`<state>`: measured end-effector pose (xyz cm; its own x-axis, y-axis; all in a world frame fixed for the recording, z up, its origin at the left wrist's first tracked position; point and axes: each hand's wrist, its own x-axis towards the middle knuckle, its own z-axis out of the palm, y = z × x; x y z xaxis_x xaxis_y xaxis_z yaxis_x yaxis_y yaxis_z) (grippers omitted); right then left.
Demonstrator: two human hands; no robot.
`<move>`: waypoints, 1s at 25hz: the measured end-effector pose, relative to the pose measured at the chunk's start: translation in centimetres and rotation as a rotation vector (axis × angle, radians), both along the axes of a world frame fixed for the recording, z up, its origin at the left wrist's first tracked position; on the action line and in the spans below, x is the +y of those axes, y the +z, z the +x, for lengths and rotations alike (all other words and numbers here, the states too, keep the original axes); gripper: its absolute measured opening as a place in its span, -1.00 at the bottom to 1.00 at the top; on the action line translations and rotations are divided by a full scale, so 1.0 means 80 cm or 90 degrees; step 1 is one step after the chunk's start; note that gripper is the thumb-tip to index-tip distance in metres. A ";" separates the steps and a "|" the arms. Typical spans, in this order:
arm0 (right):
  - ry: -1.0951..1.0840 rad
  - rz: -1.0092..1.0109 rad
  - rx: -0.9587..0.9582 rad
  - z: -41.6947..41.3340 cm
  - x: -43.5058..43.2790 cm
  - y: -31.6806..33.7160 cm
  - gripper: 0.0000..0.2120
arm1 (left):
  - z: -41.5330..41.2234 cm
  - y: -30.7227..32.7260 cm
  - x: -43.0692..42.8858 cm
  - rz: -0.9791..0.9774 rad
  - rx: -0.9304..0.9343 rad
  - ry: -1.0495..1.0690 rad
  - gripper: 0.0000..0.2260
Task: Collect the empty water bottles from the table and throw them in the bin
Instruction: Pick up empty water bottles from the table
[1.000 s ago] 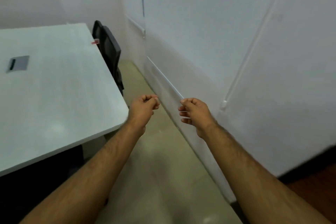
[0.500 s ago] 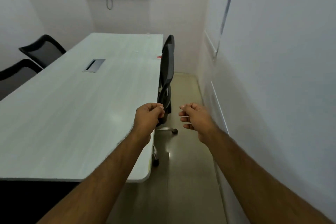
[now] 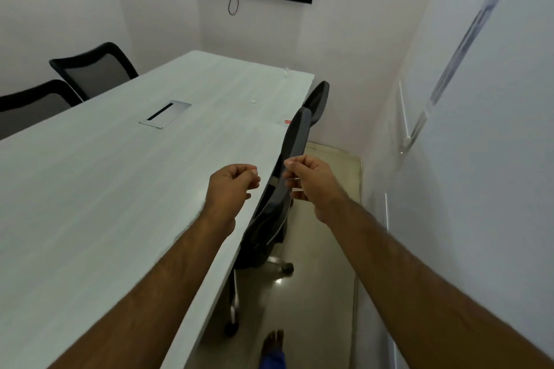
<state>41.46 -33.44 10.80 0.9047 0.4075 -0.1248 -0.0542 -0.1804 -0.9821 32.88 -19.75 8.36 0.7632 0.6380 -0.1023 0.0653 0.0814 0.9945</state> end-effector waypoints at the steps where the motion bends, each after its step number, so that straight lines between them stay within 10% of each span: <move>1: 0.003 -0.005 0.003 0.042 0.008 -0.005 -0.86 | 0.042 -0.005 0.007 -0.004 -0.003 0.003 -0.85; 25: 0.271 -0.220 -0.033 0.838 0.225 -0.128 -0.80 | 0.785 -0.079 0.183 0.003 0.304 0.090 -0.71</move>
<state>108.47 -15.44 0.53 0.6774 0.6818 -0.2760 0.1402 -0.4880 -0.8615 95.66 -5.11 2.04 0.5377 0.7336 -0.4155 0.5020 0.1173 0.8569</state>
